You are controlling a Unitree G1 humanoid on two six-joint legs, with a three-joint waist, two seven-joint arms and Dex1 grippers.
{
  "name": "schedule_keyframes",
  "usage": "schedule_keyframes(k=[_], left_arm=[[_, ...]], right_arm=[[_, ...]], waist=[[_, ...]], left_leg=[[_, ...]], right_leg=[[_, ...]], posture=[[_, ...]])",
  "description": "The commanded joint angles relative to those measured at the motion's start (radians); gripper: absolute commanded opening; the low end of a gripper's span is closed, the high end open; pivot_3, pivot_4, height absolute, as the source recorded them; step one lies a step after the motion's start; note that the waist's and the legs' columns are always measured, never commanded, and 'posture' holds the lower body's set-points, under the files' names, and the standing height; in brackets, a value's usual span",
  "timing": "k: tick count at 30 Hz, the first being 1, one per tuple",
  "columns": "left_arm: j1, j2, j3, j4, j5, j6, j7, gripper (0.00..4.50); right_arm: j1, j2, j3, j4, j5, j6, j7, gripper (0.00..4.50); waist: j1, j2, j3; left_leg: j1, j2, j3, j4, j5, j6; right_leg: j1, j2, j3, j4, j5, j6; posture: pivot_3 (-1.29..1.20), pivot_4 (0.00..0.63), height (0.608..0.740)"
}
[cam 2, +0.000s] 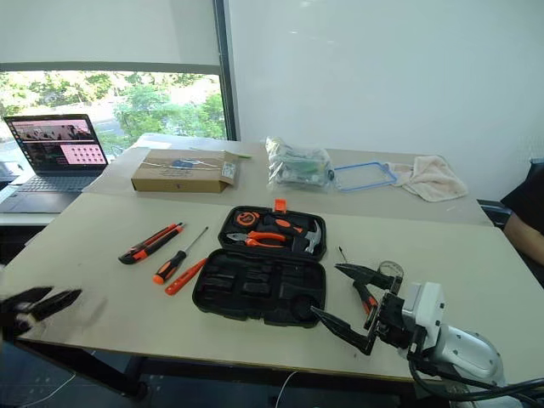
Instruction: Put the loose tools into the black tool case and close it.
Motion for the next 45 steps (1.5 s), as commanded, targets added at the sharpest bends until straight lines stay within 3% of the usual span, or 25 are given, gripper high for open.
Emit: schedule_keyframes(k=[1,8,15,18,26,28,30,34,37,40,45], left_arm=[[-0.188,0.045,-0.162,-0.018,0.025,0.155,0.071,4.46],[-0.527,-0.035,-0.474,0.133,0.165,0.215,0.075,4.46],[-0.589,-0.081,-0.582,0.208,0.260,0.203,0.065,4.46],[-0.583,-0.082,-0.611,0.218,0.294,0.189,0.045,3.79],[-0.633,-0.090,-0.548,0.317,0.303,0.080,-0.021,0.82],[-0.674,-0.080,-0.542,0.367,0.324,0.008,-0.042,0.50],[-0.703,-0.080,-0.539,0.388,0.332,-0.094,-0.110,0.49],[-0.737,-0.113,-0.555,0.297,0.284,-0.417,-0.443,0.49],[-0.783,-0.130,-0.708,0.256,0.372,-0.552,-0.645,0.49],[-0.854,-0.195,-0.809,0.310,0.486,-0.666,-0.677,0.49],[-0.965,-0.327,-0.932,0.441,0.686,-0.709,-0.571,0.49]], right_arm=[[0.003,-0.011,-0.018,-0.013,-0.015,-0.002,-0.003,4.50],[0.028,0.015,-0.014,-0.016,-0.054,-0.029,-0.030,4.50],[0.063,0.039,-0.020,-0.040,-0.078,-0.044,-0.050,4.50],[0.072,0.042,-0.024,-0.049,-0.083,-0.047,-0.058,4.50],[0.102,0.041,-0.045,-0.053,-0.087,-0.056,-0.067,4.50],[0.110,0.039,-0.052,-0.050,-0.086,-0.059,-0.064,4.50],[0.118,0.037,-0.061,-0.051,-0.084,-0.061,-0.061,4.50],[0.150,0.022,-0.107,-0.057,-0.065,-0.058,-0.047,4.50],[0.172,-0.001,-0.151,-0.044,-0.051,-0.055,-0.023,4.50],[0.175,-0.011,-0.167,-0.031,-0.048,-0.054,-0.014,4.50],[0.181,0.000,-0.162,-0.049,-0.057,-0.049,-0.024,4.50]], waist=[[-0.005,0.000,0.000],[-0.026,0.000,0.000],[-0.030,0.000,0.000],[-0.025,0.000,0.000],[-0.025,0.000,0.000],[-0.023,0.000,0.000],[-0.020,0.000,0.000],[-0.008,0.000,0.000],[-0.002,0.000,0.000],[-0.001,0.000,0.000],[-0.010,0.000,0.000]], left_leg=[[0.000,-0.001,0.000,0.000,0.000,0.000],[0.000,-0.003,-0.001,-0.001,0.005,-0.009],[-0.001,-0.004,-0.001,-0.001,0.004,-0.006],[-0.002,-0.004,-0.001,0.000,0.003,-0.005],[0.000,-0.004,-0.002,0.001,0.001,-0.001],[-0.001,-0.003,-0.002,0.002,0.001,-0.001],[-0.001,-0.003,-0.002,0.004,0.002,-0.001],[-0.003,-0.003,-0.002,0.007,0.001,0.000],[-0.004,-0.006,-0.002,0.009,0.003,-0.003],[-0.004,-0.010,-0.001,0.009,0.001,0.000],[-0.007,-0.010,-0.003,0.017,-0.006,0.012]], right_leg=[[0.000,0.000,0.000,0.001,0.000,0.000],[-0.001,0.005,0.001,0.002,0.000,-0.001],[-0.002,0.003,0.003,0.001,-0.001,0.001],[-0.002,0.002,0.003,0.000,-0.002,0.002],[-0.001,0.002,0.003,0.003,-0.002,0.001],[-0.001,0.003,0.002,0.003,-0.001,0.001],[-0.001,0.003,0.002,0.004,-0.001,0.000],[-0.001,0.002,0.001,0.003,-0.001,0.001],[0.000,0.001,0.002,0.002,-0.001,0.002],[0.002,0.000,0.003,-0.001,0.000,0.004],[0.003,0.001,0.003,-0.001,0.000,0.008]], posture=[[0.00,0.150,0.740],[0.00,0.150,0.740],[0.00,0.150,0.740],[0.00,0.150,0.740],[0.00,0.150,0.740],[0.00,0.150,0.740],[0.00,0.150,0.740],[0.00,0.150,0.740],[0.00,0.150,0.740],[0.00,0.150,0.740],[0.00,0.150,0.740]])
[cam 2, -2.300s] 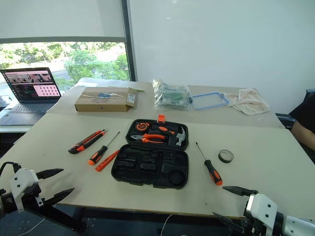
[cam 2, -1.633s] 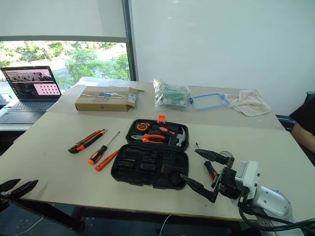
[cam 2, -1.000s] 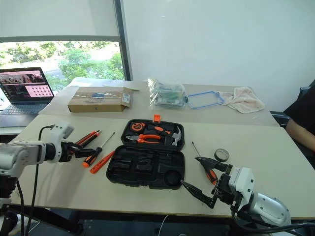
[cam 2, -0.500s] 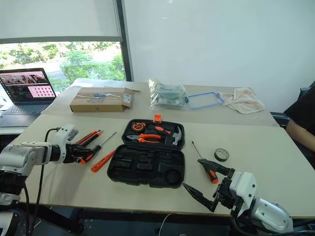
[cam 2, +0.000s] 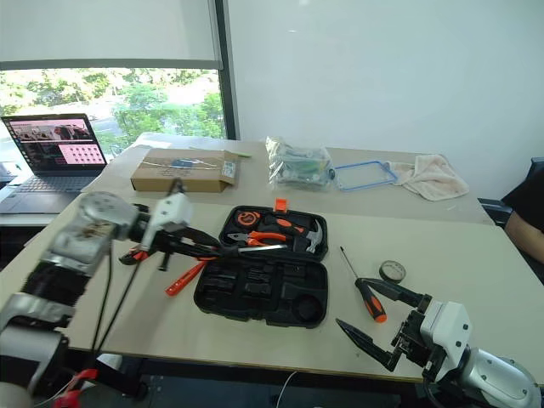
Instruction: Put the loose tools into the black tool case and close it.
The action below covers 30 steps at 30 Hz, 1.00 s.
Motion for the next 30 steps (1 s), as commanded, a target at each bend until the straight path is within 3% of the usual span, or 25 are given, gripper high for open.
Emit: schedule_keyframes(k=[1,10,16,21,22,23,26,30], left_arm=[[-0.074,-0.051,-0.047,0.068,0.123,-0.064,0.065,0.49],[-0.092,-0.095,-0.086,0.175,0.245,-0.192,0.074,0.49],[-0.077,-0.115,-0.081,0.166,0.261,-0.232,0.064,0.49],[-0.071,-0.149,-0.006,0.148,0.187,-0.226,0.079,0.49],[-0.073,-0.158,0.019,0.147,0.157,-0.232,0.083,1.01],[-0.074,-0.164,0.035,0.146,0.140,-0.236,0.084,1.20],[-0.069,-0.158,0.071,0.152,0.103,-0.253,0.067,2.30],[-0.057,-0.144,0.083,0.172,0.092,-0.240,0.044,2.30]], right_arm=[[0.012,0.008,-0.015,-0.039,0.007,-0.015,-0.011,4.50],[0.054,0.038,-0.014,-0.065,-0.011,-0.031,-0.030,4.50],[0.058,0.051,-0.005,-0.055,-0.026,-0.046,-0.030,4.50],[0.060,0.059,0.002,-0.044,-0.033,-0.056,-0.024,4.50],[0.060,0.060,0.003,-0.042,-0.033,-0.057,-0.023,4.50],[0.060,0.059,0.004,-0.041,-0.033,-0.058,-0.023,4.50],[0.061,0.058,0.004,-0.034,-0.031,-0.061,-0.018,4.50],[0.057,0.056,0.004,-0.023,-0.031,-0.063,-0.012,4.50]], waist=[[-0.005,0.000,0.000],[-0.004,0.000,0.000],[-0.003,0.000,0.000],[-0.003,0.000,0.000],[-0.003,0.000,0.000],[-0.003,0.000,0.000],[-0.004,0.001,0.000],[-0.005,0.001,0.000]], left_leg=[[0.000,0.000,0.000,0.001,0.000,0.000],[-0.003,0.002,-0.001,0.001,-0.001,0.002],[-0.005,0.002,-0.001,0.005,-0.002,0.003],[-0.007,0.002,-0.001,0.008,-0.003,0.005],[-0.008,0.002,-0.001,0.009,-0.003,0.005],[-0.009,0.002,-0.001,0.010,-0.003,0.006],[-0.010,0.002,-0.002,0.013,-0.004,0.006],[-0.010,0.002,-0.002,0.013,-0.004,0.006]], right_leg=[[0.000,0.000,0.001,0.000,0.000,0.001],[-0.002,-0.001,0.001,0.000,0.000,0.002],[-0.003,-0.002,0.001,0.000,0.002,0.004],[-0.003,-0.002,0.000,0.000,0.002,0.005],[-0.003,-0.002,0.000,0.000,0.003,0.006],[-0.004,-0.002,0.000,0.000,0.003,0.006],[-0.004,-0.002,0.000,0.001,0.003,0.006],[-0.004,-0.002,0.000,0.001,0.003,0.007]], posture=[[0.00,0.150,0.740],[0.00,0.150,0.740],[0.00,0.150,0.740],[0.00,0.150,0.740],[0.00,0.150,0.740],[0.00,0.150,0.740],[0.00,0.150,0.740],[0.00,0.150,0.740]])
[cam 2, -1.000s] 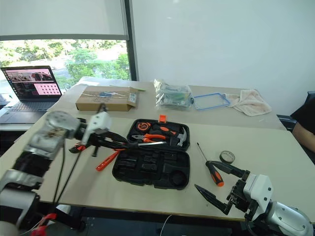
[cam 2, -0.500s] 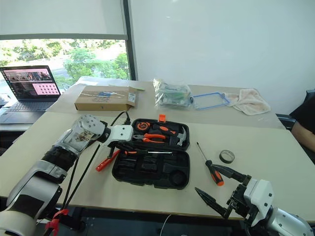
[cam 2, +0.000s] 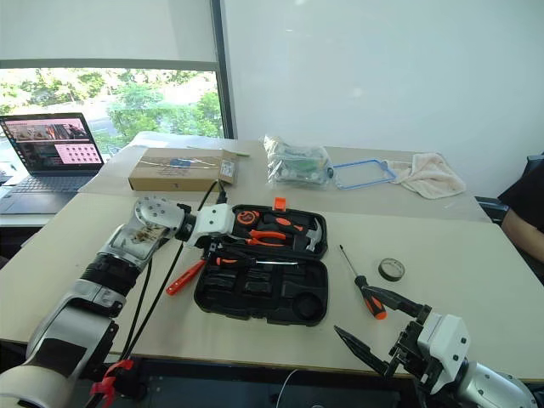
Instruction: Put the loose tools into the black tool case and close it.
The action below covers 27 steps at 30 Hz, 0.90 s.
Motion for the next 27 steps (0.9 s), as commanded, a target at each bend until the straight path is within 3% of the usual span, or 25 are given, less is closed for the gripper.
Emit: schedule_keyframes(k=[1,3,7,24,27], left_arm=[[0.004,0.005,0.037,0.003,-0.028,0.029,-0.003,2.03],[0.010,-0.008,0.037,0.019,-0.021,0.055,0.019,1.55],[0.021,-0.035,0.034,0.047,0.001,0.051,0.062,0.07],[0.077,-0.089,-0.051,0.108,0.110,0.079,0.106,0.07],[0.086,-0.098,-0.041,0.085,0.075,0.105,0.058,0.07]], right_arm=[[-0.006,0.000,-0.009,-0.004,0.007,-0.031,0.007,4.50],[-0.010,0.000,-0.005,0.000,0.005,-0.030,0.008,4.50],[-0.017,-0.001,0.003,0.004,0.002,-0.030,0.008,4.50],[-0.038,0.006,0.025,0.018,-0.014,-0.031,0.004,4.50],[-0.031,0.011,0.025,0.010,-0.015,-0.031,-0.001,4.50]], waist=[[0.001,0.000,0.000],[0.001,0.000,0.000],[0.003,0.000,0.000],[0.004,0.002,-0.001],[0.007,0.003,-0.002]], left_leg=[[0.000,0.000,0.000,0.000,0.000,0.000],[0.000,0.000,0.000,0.000,0.000,0.000],[0.000,-0.001,0.000,0.001,0.000,0.000],[0.001,-0.001,0.000,0.001,0.000,0.001],[0.006,-0.001,0.000,0.001,-0.001,0.001]], right_leg=[[0.000,0.000,0.000,0.000,0.000,0.000],[0.000,0.000,0.000,0.000,0.000,0.000],[0.001,0.000,0.000,0.000,0.000,0.001],[0.003,-0.001,0.000,0.000,0.001,0.001],[0.008,-0.002,0.000,0.000,0.001,0.002]], posture=[[0.00,0.150,0.740],[0.00,0.150,0.740],[0.00,0.150,0.740],[0.00,0.150,0.740],[0.00,0.150,0.740]])
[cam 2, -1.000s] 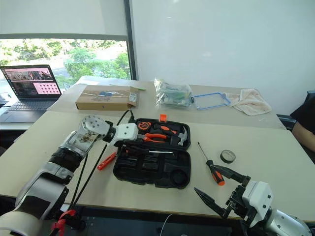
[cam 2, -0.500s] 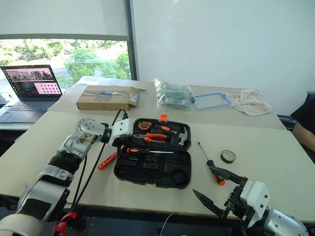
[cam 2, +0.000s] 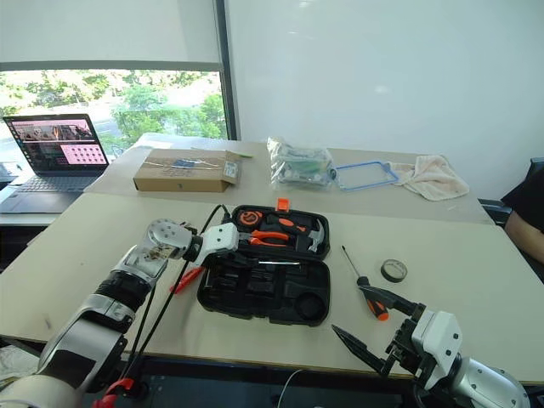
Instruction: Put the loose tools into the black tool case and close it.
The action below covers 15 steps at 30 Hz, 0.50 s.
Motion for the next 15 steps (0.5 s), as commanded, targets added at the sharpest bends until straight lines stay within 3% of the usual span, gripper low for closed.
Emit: schedule_keyframes(k=[1,10,15], left_arm=[[0.018,-0.002,-0.011,-0.021,-0.017,0.041,-0.056,0.07],[-0.003,-0.012,0.112,-0.036,-0.130,0.021,-0.036,0.07],[-0.010,-0.032,0.120,-0.002,-0.109,0.008,0.037,0.07]], right_arm=[[0.013,0.008,-0.007,-0.026,0.007,-0.029,-0.007,4.50],[0.049,0.011,-0.013,-0.039,0.011,-0.028,-0.011,4.50],[0.042,0.014,-0.001,-0.034,0.005,-0.031,-0.015,4.50]], waist=[[-0.001,0.000,0.000],[-0.004,0.000,0.000],[-0.004,0.000,0.000]], left_leg=[[0.002,0.000,0.000,0.000,0.000,0.000],[0.005,0.001,0.000,0.000,-0.001,0.001],[0.005,0.001,0.000,0.000,-0.001,0.002]], right_leg=[[0.002,0.000,0.000,0.000,0.000,0.000],[0.004,0.000,0.000,0.000,0.000,0.000],[0.004,-0.001,0.000,-0.001,0.000,0.000]], posture=[[0.00,0.150,0.740],[0.00,0.150,0.740],[0.00,0.150,0.740]])
